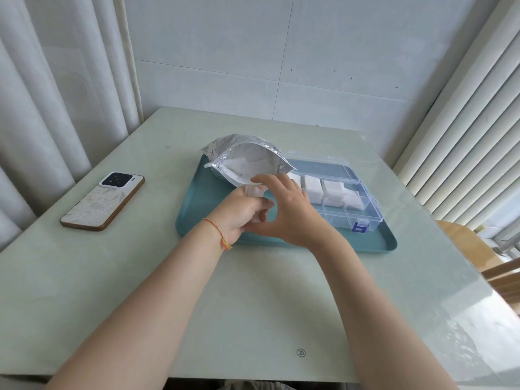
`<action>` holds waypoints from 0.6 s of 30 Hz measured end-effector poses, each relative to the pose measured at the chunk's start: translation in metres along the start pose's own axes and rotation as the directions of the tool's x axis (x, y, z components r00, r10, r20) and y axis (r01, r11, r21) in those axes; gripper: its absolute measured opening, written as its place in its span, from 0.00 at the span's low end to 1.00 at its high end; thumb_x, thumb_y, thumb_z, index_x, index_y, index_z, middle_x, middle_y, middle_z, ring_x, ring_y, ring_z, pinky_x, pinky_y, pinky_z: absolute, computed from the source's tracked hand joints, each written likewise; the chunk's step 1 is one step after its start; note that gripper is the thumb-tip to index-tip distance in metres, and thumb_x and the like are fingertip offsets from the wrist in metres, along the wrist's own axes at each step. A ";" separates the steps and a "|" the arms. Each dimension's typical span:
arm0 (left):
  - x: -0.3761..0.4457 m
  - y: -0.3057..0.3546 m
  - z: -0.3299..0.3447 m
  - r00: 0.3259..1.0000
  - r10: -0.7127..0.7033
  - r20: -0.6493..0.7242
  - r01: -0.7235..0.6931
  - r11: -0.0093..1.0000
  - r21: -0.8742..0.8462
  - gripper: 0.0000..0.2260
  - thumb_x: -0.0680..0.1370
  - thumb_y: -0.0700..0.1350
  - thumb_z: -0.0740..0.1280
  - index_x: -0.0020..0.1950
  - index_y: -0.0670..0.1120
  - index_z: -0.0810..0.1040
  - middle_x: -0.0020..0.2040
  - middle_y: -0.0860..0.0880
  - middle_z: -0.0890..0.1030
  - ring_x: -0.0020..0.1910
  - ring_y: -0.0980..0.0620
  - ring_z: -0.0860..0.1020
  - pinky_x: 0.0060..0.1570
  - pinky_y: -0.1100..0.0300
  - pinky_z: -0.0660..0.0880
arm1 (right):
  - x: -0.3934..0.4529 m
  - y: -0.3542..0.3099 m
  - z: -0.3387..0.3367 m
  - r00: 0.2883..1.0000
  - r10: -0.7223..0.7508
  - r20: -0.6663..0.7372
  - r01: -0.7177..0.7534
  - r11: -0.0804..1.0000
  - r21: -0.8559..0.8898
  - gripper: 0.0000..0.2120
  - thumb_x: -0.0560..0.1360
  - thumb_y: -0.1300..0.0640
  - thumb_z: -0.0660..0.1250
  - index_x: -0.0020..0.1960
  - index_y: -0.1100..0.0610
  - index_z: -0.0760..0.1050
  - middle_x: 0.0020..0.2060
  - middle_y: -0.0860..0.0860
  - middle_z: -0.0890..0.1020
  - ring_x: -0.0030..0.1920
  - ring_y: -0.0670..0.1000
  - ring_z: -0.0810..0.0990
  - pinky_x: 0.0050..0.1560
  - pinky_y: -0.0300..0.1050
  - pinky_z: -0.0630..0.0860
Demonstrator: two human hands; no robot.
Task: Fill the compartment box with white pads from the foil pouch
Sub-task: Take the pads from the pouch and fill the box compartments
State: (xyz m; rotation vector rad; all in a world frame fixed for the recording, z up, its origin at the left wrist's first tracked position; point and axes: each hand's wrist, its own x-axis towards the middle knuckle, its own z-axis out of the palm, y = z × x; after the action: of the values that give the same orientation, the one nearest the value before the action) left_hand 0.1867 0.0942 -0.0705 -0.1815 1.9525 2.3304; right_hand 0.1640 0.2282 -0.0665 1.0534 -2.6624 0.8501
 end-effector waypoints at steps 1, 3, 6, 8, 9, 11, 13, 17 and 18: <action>0.001 0.000 -0.001 0.999 0.003 -0.038 -0.002 0.999 0.033 0.13 0.76 0.34 0.66 0.57 0.47 0.75 0.33 0.49 0.72 0.27 0.55 0.71 0.25 0.65 0.67 | -0.001 -0.001 -0.005 1.000 0.019 0.016 -0.020 0.994 0.111 0.33 0.65 0.44 0.73 0.68 0.46 0.69 0.60 0.46 0.72 0.63 0.47 0.70 0.64 0.48 0.68; 0.004 -0.001 -0.004 0.993 0.049 -0.111 -0.033 0.989 0.141 0.13 0.75 0.35 0.68 0.58 0.45 0.75 0.37 0.46 0.73 0.27 0.54 0.71 0.24 0.63 0.66 | 0.001 -0.005 -0.015 0.995 0.099 -0.003 -0.093 0.946 0.310 0.26 0.66 0.46 0.66 0.64 0.46 0.72 0.58 0.45 0.74 0.61 0.43 0.72 0.59 0.44 0.71; 0.000 0.006 0.002 0.984 0.162 -0.076 -0.132 0.943 0.306 0.06 0.73 0.39 0.68 0.50 0.42 0.76 0.39 0.46 0.74 0.31 0.50 0.70 0.26 0.62 0.65 | 0.006 -0.010 -0.024 0.973 0.189 -0.130 -0.115 0.892 0.438 0.14 0.71 0.50 0.64 0.56 0.48 0.76 0.55 0.40 0.78 0.58 0.40 0.74 0.57 0.42 0.73; -0.001 0.015 0.012 0.978 0.210 -0.004 -0.191 0.899 0.394 0.07 0.75 0.41 0.65 0.38 0.48 0.71 0.33 0.50 0.71 0.29 0.52 0.68 0.29 0.62 0.63 | 0.011 -0.014 -0.025 0.976 0.168 -0.137 -0.097 0.903 0.418 0.12 0.74 0.50 0.69 0.57 0.49 0.77 0.55 0.40 0.78 0.58 0.40 0.74 0.55 0.35 0.70; -0.003 0.022 0.018 0.974 0.225 0.017 -0.210 0.880 0.425 0.10 0.77 0.41 0.63 0.36 0.50 0.69 0.32 0.53 0.70 0.27 0.56 0.67 0.29 0.65 0.63 | 0.013 -0.016 -0.027 0.980 0.150 -0.132 -0.086 0.912 0.400 0.13 0.74 0.51 0.71 0.58 0.50 0.77 0.55 0.41 0.78 0.59 0.40 0.74 0.53 0.31 0.69; -0.005 0.030 0.026 0.959 0.266 0.097 -0.282 0.865 0.414 0.10 0.78 0.38 0.63 0.41 0.51 0.68 0.34 0.56 0.70 0.24 0.64 0.69 0.26 0.73 0.63 | 0.019 -0.016 -0.032 0.980 0.139 -0.141 -0.077 0.925 0.373 0.13 0.74 0.52 0.72 0.58 0.50 0.77 0.55 0.42 0.79 0.58 0.40 0.75 0.51 0.29 0.70; -0.004 0.039 0.031 0.940 0.306 0.152 -0.342 0.856 0.389 0.12 0.76 0.33 0.65 0.46 0.51 0.72 0.35 0.60 0.72 0.26 0.69 0.70 0.27 0.77 0.63 | 0.026 -0.013 -0.044 0.974 0.141 -0.178 -0.065 0.926 0.373 0.11 0.74 0.53 0.71 0.56 0.49 0.78 0.53 0.44 0.80 0.56 0.40 0.76 0.52 0.34 0.71; 0.003 0.049 0.040 0.938 0.306 0.161 -0.344 0.866 0.362 0.13 0.76 0.32 0.66 0.39 0.51 0.74 0.30 0.63 0.76 0.30 0.64 0.72 0.27 0.70 0.65 | 0.031 -0.004 -0.064 0.972 0.155 -0.174 -0.074 0.914 0.400 0.08 0.74 0.51 0.70 0.54 0.49 0.78 0.50 0.47 0.81 0.54 0.42 0.78 0.51 0.38 0.74; 0.005 0.052 0.046 0.940 0.298 0.169 -0.340 0.873 0.351 0.13 0.76 0.33 0.65 0.39 0.51 0.74 0.31 0.62 0.76 0.33 0.59 0.73 0.27 0.67 0.65 | 0.030 -0.002 -0.070 0.973 0.154 -0.171 -0.078 0.920 0.384 0.08 0.75 0.50 0.70 0.54 0.49 0.78 0.50 0.47 0.81 0.54 0.41 0.78 0.50 0.37 0.74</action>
State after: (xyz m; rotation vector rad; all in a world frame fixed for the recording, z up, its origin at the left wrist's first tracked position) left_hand 0.1732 0.1299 -0.0127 0.3185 2.4767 2.0137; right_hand 0.1382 0.2485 0.0020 0.8273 -2.4687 1.4536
